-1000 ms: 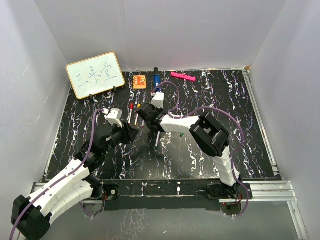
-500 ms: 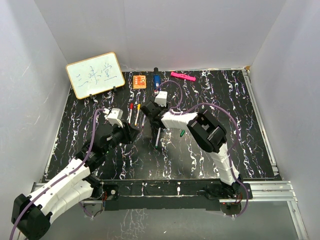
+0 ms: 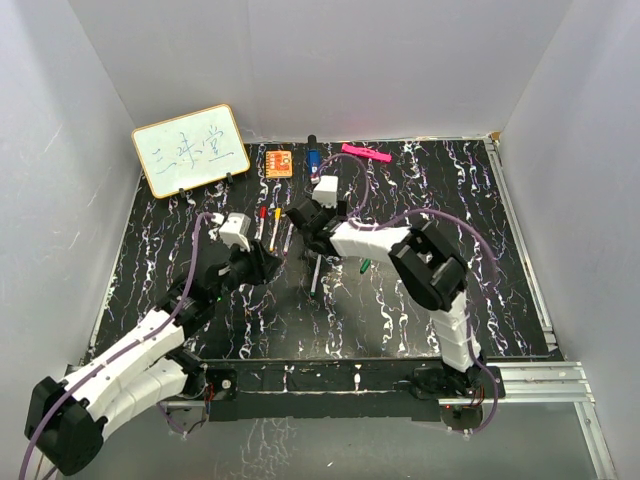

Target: Insert the pens into the pen caps

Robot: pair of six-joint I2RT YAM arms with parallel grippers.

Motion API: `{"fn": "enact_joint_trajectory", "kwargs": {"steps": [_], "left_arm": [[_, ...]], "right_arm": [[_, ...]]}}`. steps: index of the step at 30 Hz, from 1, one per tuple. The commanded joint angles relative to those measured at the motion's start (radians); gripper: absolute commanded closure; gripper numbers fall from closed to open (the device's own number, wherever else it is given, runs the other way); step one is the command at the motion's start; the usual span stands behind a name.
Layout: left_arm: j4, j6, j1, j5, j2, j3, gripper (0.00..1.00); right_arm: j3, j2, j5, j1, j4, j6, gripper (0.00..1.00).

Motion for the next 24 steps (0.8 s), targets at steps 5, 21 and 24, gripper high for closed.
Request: {"fn": "enact_joint_trajectory", "kwargs": {"steps": [5, 21, 24], "left_arm": [[0.038, 0.014, 0.003, 0.062, 0.118, 0.061, 0.62], [0.002, 0.001, -0.122, 0.021, 0.476, 0.172, 0.56], [-0.058, 0.017, -0.147, -0.019, 0.58, 0.254, 0.56]], "right_arm": [[-0.153, -0.352, 0.077, -0.095, 0.156, -0.064, 0.41], [-0.493, -0.57, -0.07, -0.305, 0.114, -0.021, 0.52], [-0.5, -0.558, -0.126, -0.327, 0.112, -0.019, 0.42]]}}
